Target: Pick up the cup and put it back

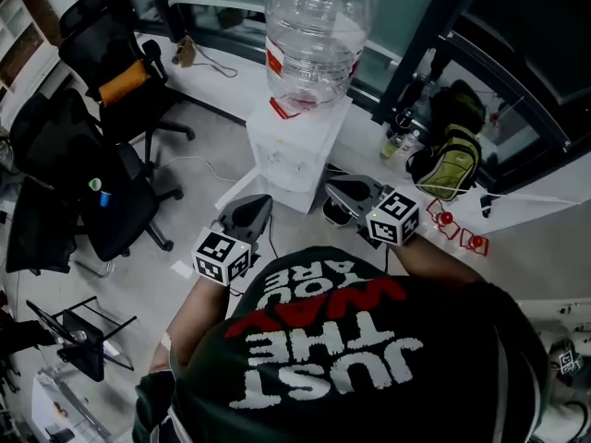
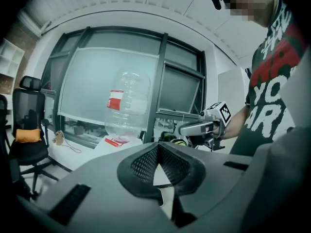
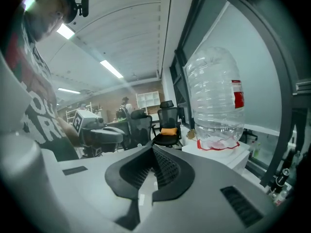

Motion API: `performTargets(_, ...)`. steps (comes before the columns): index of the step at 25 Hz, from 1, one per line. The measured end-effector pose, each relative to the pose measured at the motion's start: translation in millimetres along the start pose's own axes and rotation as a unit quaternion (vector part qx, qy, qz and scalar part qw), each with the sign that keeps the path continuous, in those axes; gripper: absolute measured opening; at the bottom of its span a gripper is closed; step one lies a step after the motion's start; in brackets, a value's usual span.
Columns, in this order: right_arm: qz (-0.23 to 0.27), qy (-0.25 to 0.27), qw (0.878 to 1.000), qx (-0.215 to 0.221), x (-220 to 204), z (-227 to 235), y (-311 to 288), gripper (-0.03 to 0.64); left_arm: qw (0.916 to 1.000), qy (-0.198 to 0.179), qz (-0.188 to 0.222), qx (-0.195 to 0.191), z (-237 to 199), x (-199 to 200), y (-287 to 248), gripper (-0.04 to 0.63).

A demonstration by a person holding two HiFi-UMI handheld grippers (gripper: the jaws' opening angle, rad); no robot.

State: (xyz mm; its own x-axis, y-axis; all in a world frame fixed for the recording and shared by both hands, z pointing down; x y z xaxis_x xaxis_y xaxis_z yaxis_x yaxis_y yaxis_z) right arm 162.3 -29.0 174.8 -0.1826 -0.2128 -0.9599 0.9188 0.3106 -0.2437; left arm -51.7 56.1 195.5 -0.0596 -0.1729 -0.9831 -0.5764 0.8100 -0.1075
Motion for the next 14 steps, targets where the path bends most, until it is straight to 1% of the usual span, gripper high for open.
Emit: performTargets(14, 0.001, -0.001, 1.0, -0.007, -6.5, -4.1, 4.8, 0.032, 1.0, 0.002, -0.002, 0.005, -2.3, -4.3, 3.9, 0.008)
Point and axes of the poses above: the fingertips, and each gripper's own axes: y backward along the fingers, z to its right, x out of its top, the point moved 7 cm from there along y, backward along the fingers, and after that the axes turned 3 degrees about z, right-handed, at the moved point
